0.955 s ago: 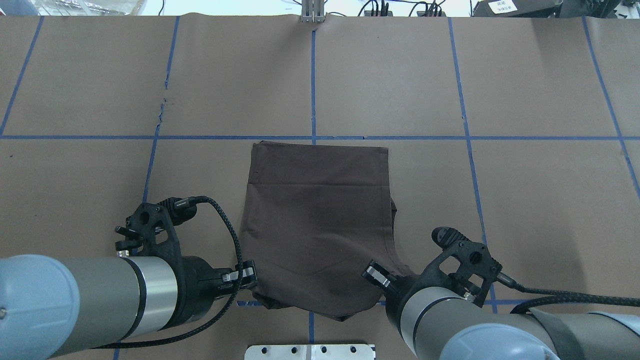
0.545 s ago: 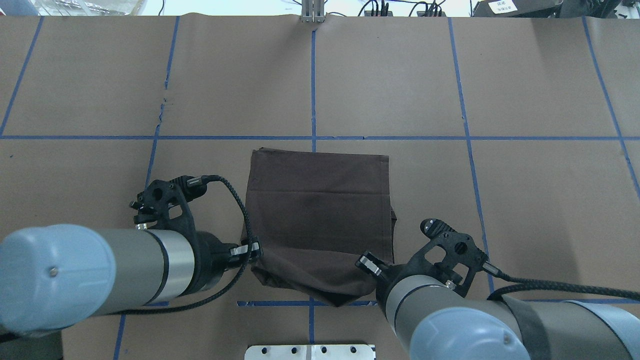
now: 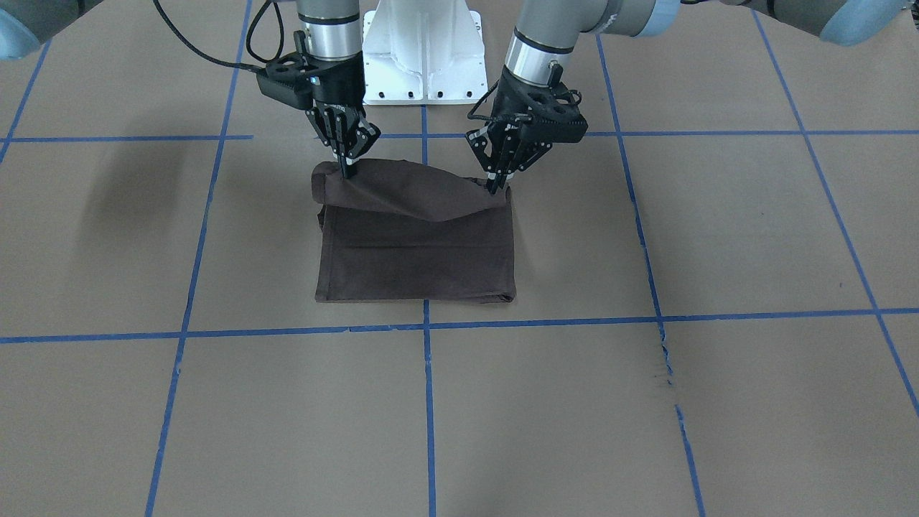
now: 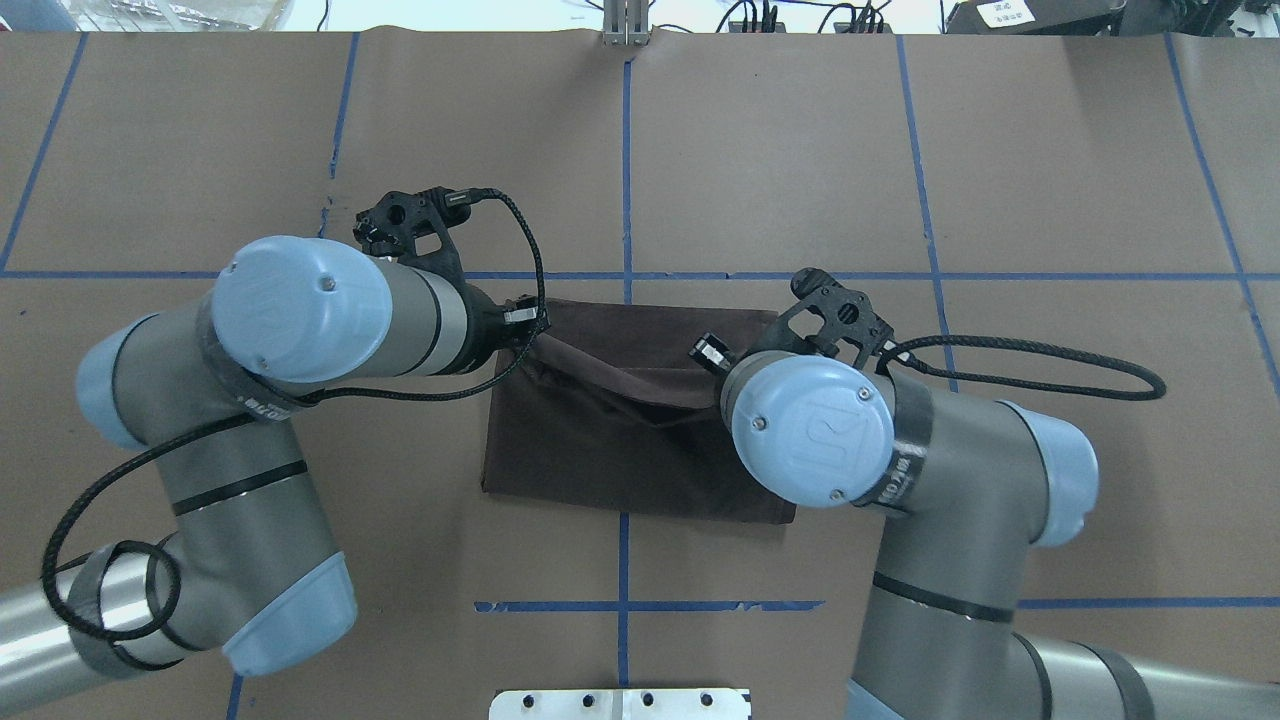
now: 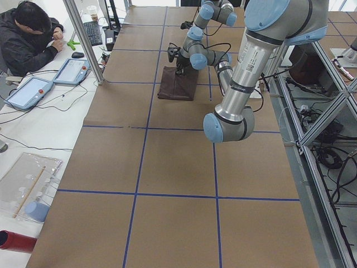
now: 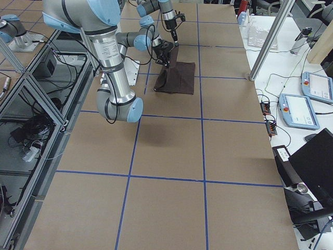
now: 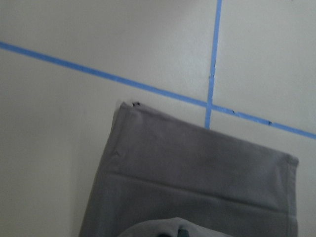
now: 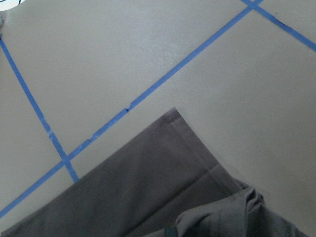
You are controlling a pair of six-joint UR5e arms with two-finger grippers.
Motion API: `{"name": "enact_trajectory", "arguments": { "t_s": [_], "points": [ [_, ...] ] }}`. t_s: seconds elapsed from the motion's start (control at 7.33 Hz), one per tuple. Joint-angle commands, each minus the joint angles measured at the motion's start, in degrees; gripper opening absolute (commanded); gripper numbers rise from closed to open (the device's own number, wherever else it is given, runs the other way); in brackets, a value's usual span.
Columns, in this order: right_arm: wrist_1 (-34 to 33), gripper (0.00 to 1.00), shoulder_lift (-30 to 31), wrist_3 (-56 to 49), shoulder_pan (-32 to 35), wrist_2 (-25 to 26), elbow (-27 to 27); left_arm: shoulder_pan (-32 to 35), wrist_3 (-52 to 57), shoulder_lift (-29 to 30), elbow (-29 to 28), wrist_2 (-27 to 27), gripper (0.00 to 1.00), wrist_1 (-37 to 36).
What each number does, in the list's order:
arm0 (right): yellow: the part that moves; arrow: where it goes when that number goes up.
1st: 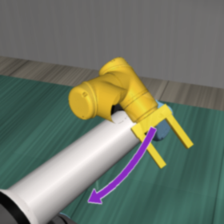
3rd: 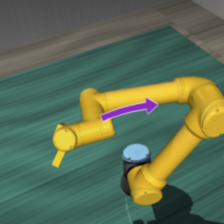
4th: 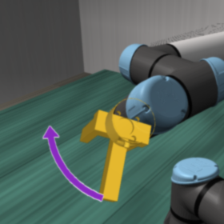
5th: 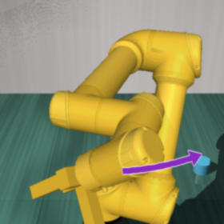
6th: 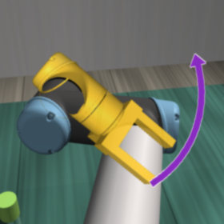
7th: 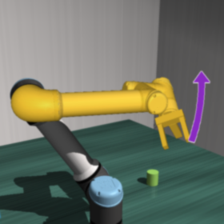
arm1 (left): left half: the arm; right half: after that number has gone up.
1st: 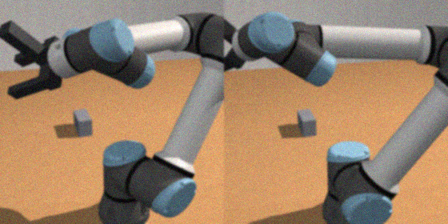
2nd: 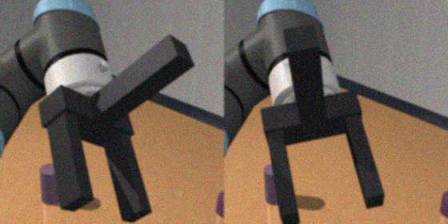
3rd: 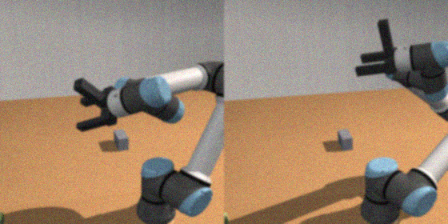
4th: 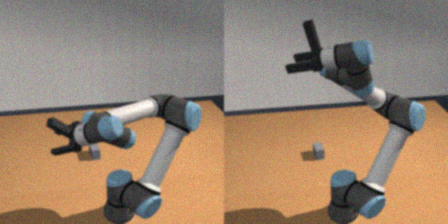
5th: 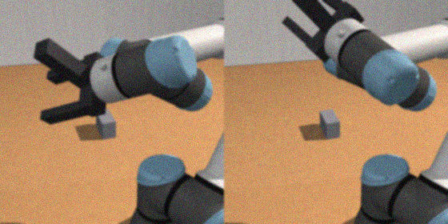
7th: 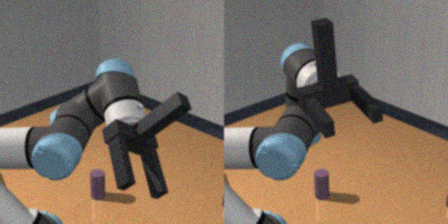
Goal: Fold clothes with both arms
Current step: 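Lift the near edge with both grippers and fold it toward the far edge, then lower the folded edge onto the far edge with both grippers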
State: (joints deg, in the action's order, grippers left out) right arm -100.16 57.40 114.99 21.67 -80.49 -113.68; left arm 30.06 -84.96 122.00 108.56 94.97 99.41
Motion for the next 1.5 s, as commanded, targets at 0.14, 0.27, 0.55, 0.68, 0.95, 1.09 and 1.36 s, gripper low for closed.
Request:
{"name": "enact_trajectory", "arguments": {
  "t_s": [0.14, 0.27, 0.55, 0.68, 0.95, 1.09, 1.36],
  "points": [
    [12.13, 0.00, -3.61, -3.19, 3.55, -1.42, 15.29, 1.75, 1.99, 2.54, -12.39, -0.14, 0.00, 8.34],
    [14.53, 0.00, -4.66, -3.81, 3.99, -1.42, 18.99, 1.75, 2.17, 2.71, -13.45, -0.22, 0.00, 8.43],
    [14.90, 0.00, -5.11, -5.12, 5.74, -1.86, 21.48, 1.75, 2.17, 2.98, -15.56, -0.31, 0.00, 9.83],
    [14.90, 0.00, -5.11, -5.83, 6.79, -3.51, 21.75, 1.84, 2.26, 2.98, -16.36, -0.31, 0.00, 11.23],
    [14.99, 0.00, -5.11, -6.27, 7.42, -3.62, 22.71, 2.02, 2.26, 2.98, -16.98, -0.31, 0.00, 11.33],
    [14.99, 0.00, -5.11, -6.36, 7.42, -3.71, 23.33, 2.02, 2.26, 2.98, -16.98, -0.31, 0.00, 11.33],
    [14.99, 0.99, -5.28, -14.89, 7.07, -3.53, 24.47, 2.10, 6.78, 2.89, -17.77, -0.40, 0.99, 11.42]
  ]
}}
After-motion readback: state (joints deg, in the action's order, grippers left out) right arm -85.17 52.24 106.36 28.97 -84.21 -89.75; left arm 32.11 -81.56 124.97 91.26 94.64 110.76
